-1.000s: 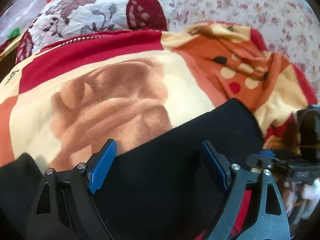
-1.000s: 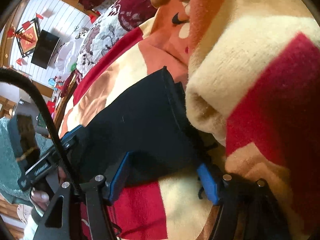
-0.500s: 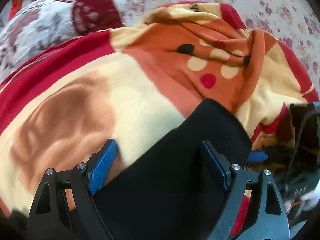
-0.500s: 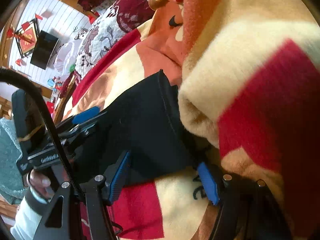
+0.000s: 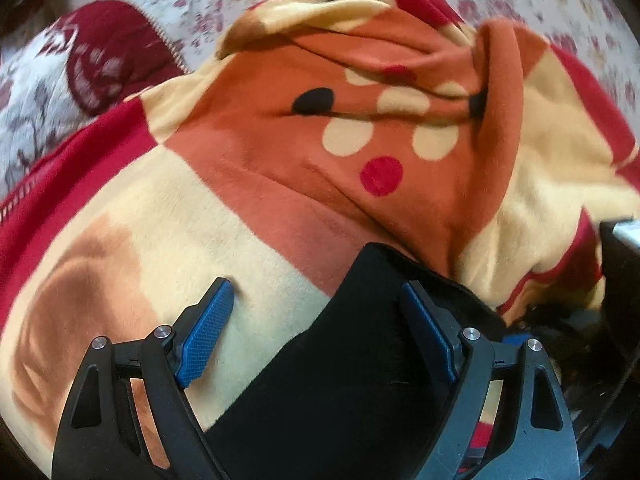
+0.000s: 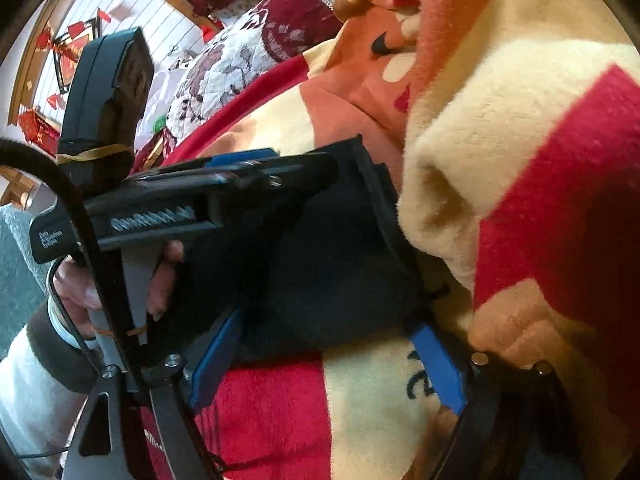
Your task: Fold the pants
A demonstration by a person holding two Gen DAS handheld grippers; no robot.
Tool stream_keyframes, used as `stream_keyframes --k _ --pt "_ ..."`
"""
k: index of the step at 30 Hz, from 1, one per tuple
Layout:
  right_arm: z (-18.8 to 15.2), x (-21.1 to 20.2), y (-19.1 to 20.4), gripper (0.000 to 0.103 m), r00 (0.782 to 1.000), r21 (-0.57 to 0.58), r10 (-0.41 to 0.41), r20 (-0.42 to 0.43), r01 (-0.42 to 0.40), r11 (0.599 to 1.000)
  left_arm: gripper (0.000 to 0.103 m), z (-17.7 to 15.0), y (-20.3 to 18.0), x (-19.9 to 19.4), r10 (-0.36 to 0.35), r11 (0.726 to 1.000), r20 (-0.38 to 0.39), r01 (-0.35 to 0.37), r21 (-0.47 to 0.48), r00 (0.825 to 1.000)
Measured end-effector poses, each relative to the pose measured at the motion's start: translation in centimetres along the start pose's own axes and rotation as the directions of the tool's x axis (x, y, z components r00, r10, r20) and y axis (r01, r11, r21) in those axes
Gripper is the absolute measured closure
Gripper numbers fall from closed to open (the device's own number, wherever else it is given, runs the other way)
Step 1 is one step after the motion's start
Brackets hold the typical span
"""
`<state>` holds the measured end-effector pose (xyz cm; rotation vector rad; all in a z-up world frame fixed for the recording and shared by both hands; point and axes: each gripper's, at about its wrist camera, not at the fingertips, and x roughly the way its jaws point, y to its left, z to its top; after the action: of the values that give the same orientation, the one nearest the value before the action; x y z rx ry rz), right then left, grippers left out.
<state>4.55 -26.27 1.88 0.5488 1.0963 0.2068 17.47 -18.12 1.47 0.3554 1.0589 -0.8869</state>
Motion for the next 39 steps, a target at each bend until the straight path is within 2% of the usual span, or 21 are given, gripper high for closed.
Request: stream_keyframes --k 11,16,22,24,25,26,27,30,33,35,39 --pt "0.0 -0.1 -0.2 0.014 1.000 0.012 0.022 0.018 -0.022 1.000 0.017 0.8 0.6 1.1 -0.043 0.999 -0.035 0.043 0.012 0.998" --pt "0.0 -0.5 -0.8 0.019 0.999 0.043 0.040 0.034 -0.041 0.998 0.017 1.3 0.0 1.4 -0.067 0.997 -0.045 0.069 0.045 0.997" --pt "0.1 -0.3 -0.5 0.024 0.999 0.026 0.026 0.038 -0.027 0.999 0.018 1.1 -1.6 1.8 -0.038 0.991 -0.054 0.045 0.128 0.998" --pt "0.3 -0.3 -0.4 0.032 0.999 0.018 0.016 0.042 -0.016 1.000 0.030 1.1 -1.9 1.8 -0.052 0.988 -0.049 0.058 0.142 0.997" --pt "0.3 -0.5 -0.5 0.037 0.998 0.019 0.023 0.050 -0.024 1.000 0.052 1.0 -2.0 1.6 -0.074 0.985 -0.051 0.081 0.149 0.996" --pt "0.3 -0.7 -0.7 0.051 0.998 0.023 0.035 0.056 -0.037 0.999 0.066 0.9 -2.1 1.7 -0.106 0.982 -0.063 0.114 0.151 0.992" --pt "0.4 -0.8 -1.0 0.061 0.997 0.034 0.051 0.062 -0.053 0.998 0.066 0.9 -2.2 1.8 -0.110 0.982 -0.069 0.119 0.148 0.992" --pt "0.5 -0.9 -2.1 0.074 0.994 0.077 0.082 0.070 -0.088 0.993 0.083 1.1 -1.9 1.8 -0.122 0.983 -0.055 0.128 0.128 0.991" --pt "0.8 -1.6 -2.1 0.085 0.991 0.064 0.104 0.090 -0.110 0.992 0.090 1.1 -0.7 1.1 -0.149 0.986 -0.030 0.151 0.067 0.988" --pt "0.8 -2.7 -1.4 0.089 0.987 0.018 0.118 0.105 -0.121 0.993 0.091 1.2 -0.3 0.2 -0.159 0.986 -0.002 0.159 0.057 0.987" --pt "1.2 -4.0 0.8 0.090 0.980 -0.075 0.158 0.124 -0.150 0.986 0.092 1.4 0.1 -1.9 -0.166 0.985 0.055 0.163 0.050 0.985"
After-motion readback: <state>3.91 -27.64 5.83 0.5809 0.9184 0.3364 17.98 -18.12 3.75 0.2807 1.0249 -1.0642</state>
